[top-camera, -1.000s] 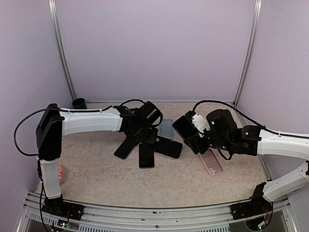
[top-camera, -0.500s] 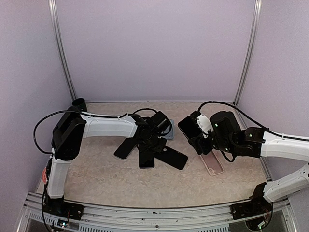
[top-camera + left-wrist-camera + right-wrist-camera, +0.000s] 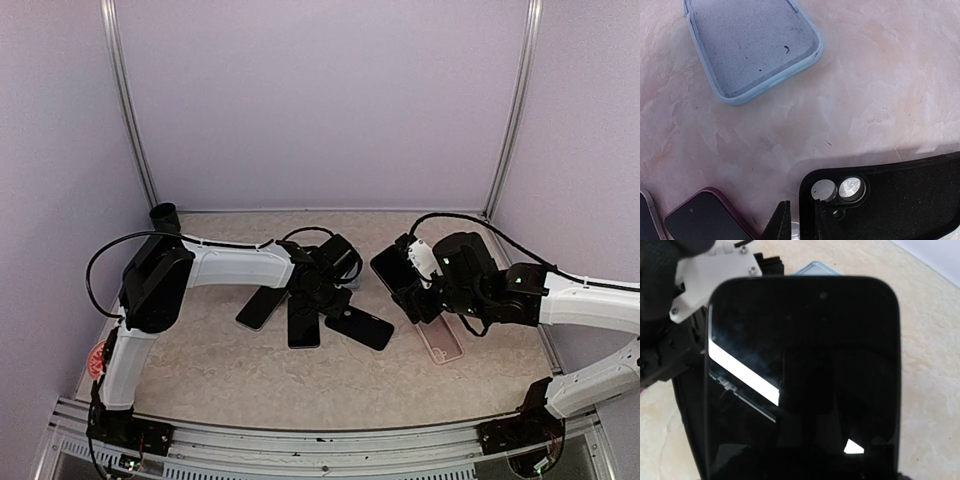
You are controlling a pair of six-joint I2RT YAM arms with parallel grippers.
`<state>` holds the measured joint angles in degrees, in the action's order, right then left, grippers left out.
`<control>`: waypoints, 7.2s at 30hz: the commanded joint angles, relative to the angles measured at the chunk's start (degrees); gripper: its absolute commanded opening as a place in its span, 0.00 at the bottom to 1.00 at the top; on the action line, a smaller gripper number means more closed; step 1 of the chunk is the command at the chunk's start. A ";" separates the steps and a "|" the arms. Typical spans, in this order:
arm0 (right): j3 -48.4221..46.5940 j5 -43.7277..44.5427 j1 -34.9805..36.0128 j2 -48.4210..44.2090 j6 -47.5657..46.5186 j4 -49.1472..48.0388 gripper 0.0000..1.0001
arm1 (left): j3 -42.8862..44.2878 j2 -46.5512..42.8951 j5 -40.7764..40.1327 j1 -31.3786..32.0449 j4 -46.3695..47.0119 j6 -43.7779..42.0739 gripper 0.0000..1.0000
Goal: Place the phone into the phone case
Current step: Place the phone case at the center of the board, then pass from the right arm to the left, then pass from the left arm to the right, then install the phone on the phone case.
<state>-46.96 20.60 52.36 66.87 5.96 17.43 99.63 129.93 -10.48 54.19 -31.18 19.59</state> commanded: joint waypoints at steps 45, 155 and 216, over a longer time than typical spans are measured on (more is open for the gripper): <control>2.88 -11.47 2.89 -2.45 -12.36 -10.53 0.72 | -21.37 -22.91 51.28 -7.52 32.57 18.20 0.76; 22.21 -57.19 -16.16 9.44 61.63 -78.21 0.61 | -43.52 -17.08 54.96 -9.99 104.84 46.86 0.00; 25.08 -43.13 -16.01 4.58 70.50 -44.66 0.00 | -34.15 -14.88 33.31 -10.08 50.09 23.93 0.99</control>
<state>-22.65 -23.20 36.32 69.56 72.62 -25.50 62.24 112.95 25.41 42.78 25.93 47.11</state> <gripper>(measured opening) 0.052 0.989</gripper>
